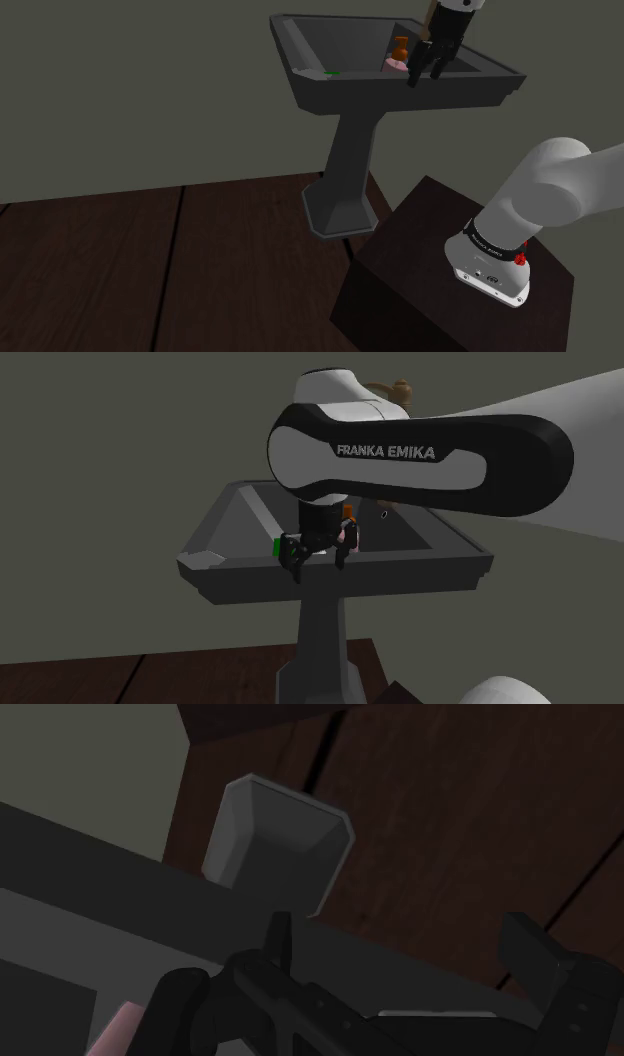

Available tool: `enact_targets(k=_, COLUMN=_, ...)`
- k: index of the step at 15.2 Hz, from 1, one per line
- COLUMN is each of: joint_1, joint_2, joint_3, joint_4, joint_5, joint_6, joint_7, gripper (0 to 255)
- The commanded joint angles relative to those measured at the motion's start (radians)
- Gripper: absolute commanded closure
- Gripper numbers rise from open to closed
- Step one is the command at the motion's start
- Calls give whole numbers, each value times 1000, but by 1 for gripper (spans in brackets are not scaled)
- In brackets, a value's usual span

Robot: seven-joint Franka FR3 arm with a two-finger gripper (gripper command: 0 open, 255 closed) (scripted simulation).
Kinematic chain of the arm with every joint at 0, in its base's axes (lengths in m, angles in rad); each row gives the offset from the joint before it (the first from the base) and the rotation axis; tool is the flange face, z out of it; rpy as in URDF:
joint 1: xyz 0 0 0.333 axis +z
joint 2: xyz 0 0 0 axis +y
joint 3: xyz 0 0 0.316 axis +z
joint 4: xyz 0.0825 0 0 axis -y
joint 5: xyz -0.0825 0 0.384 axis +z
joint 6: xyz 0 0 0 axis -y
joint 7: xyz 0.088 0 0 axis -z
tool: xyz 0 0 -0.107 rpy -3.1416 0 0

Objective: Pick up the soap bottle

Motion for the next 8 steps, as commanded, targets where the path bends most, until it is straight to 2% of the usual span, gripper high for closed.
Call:
enact_targets(k=1, joint_1=0, joint_2=0, joint_3=0, joint_4=0, joint_5=0, joint_6=0, joint_7=0, gripper=0)
enact_targets(k=8, joint_1=-43, joint_2=202, joint_3=-131, joint_4=119, joint_5=-38, joint_6=79, joint_7=-119, gripper=0)
